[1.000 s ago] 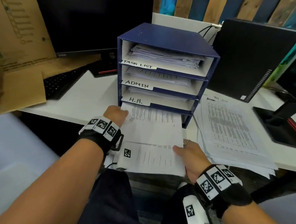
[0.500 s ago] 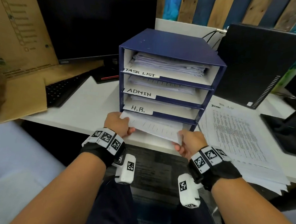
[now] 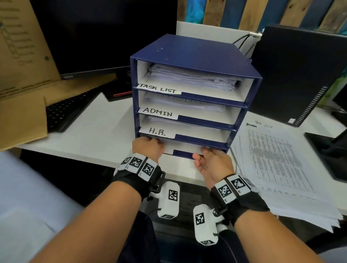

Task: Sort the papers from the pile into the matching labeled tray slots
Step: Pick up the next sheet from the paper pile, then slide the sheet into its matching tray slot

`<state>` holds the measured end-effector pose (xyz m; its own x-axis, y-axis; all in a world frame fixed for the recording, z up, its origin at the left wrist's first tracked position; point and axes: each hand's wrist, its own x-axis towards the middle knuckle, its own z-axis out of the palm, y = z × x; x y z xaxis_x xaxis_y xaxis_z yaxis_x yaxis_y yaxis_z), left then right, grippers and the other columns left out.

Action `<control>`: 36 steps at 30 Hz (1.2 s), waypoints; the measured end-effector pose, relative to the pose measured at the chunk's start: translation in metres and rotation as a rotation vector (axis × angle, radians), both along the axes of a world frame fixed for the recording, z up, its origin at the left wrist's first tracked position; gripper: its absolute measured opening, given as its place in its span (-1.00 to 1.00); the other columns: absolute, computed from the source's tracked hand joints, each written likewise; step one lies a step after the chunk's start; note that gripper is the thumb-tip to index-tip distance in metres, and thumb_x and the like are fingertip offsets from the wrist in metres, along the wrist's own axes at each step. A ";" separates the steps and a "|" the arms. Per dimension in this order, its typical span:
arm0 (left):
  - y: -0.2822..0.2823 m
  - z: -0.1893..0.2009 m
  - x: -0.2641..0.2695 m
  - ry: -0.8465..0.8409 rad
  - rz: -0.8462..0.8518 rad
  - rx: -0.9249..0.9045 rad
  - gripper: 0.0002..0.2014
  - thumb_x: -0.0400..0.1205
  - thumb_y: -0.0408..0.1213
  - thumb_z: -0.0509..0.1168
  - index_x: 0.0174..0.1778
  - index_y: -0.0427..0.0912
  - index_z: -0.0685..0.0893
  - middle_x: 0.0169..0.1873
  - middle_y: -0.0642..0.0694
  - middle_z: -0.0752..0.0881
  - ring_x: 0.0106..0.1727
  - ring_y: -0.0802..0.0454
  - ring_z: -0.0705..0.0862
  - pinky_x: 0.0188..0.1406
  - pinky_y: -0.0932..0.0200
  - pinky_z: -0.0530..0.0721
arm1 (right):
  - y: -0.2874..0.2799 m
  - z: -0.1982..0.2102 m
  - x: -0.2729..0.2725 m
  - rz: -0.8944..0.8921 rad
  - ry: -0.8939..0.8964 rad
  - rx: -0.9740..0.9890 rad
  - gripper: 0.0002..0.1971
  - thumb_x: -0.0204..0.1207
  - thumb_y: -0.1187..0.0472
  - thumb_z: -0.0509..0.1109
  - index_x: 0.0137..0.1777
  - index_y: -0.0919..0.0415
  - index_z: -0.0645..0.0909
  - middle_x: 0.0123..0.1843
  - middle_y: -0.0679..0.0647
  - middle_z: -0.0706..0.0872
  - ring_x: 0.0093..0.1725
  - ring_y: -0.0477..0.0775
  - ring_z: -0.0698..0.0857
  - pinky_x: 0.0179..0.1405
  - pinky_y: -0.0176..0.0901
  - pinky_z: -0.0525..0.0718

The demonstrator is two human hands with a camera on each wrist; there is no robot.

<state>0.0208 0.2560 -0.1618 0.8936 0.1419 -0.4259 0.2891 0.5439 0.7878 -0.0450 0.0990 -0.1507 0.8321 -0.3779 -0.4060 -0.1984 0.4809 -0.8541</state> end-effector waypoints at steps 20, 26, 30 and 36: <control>-0.153 0.023 -0.090 -0.464 -0.832 1.013 -0.75 0.68 -0.30 0.23 0.23 -0.12 0.71 0.16 -0.07 0.75 0.15 -0.01 0.71 0.20 0.14 0.67 | -0.156 0.023 -0.054 0.398 0.402 -1.405 -0.64 0.72 0.11 0.24 0.48 0.10 0.59 0.35 0.18 0.72 0.21 0.23 0.72 0.16 -0.10 0.61; -0.202 0.033 -0.076 -0.465 -1.018 1.230 -0.54 0.76 -0.22 0.12 0.57 -0.31 0.35 0.50 -0.25 0.48 0.51 -0.20 0.45 0.48 0.06 0.42 | -0.190 0.019 -0.075 0.358 0.494 -1.507 -0.79 0.64 0.05 0.31 0.15 0.01 0.73 0.12 0.09 0.79 0.19 0.24 0.73 0.17 0.00 0.67; -0.226 0.045 -0.073 -0.402 -1.112 1.445 -0.68 0.77 -0.18 0.09 0.34 -0.30 0.46 0.23 -0.20 0.62 0.32 -0.19 0.56 0.34 0.03 0.39 | -0.210 0.023 -0.079 0.341 0.562 -1.494 -0.47 0.56 -0.09 0.46 0.52 -0.03 0.55 0.36 0.09 0.71 0.22 0.17 0.71 0.27 0.00 0.67; -0.241 0.051 -0.042 -0.215 -1.018 1.195 -0.71 0.70 -0.32 0.21 -0.36 -0.20 0.37 -0.37 -0.07 0.43 -0.29 0.00 0.51 -0.39 0.22 0.42 | -0.220 0.017 -0.076 0.476 0.604 -1.608 -0.48 0.53 -0.24 0.44 0.41 -0.01 0.61 0.32 0.08 0.72 0.25 0.15 0.71 0.20 -0.11 0.62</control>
<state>-0.0214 0.0147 -0.1109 0.8463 -0.3823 -0.3709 -0.0379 -0.7378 0.6740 -0.1209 -0.1215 -0.1340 0.8670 -0.4661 -0.1761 -0.4910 -0.8594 -0.1425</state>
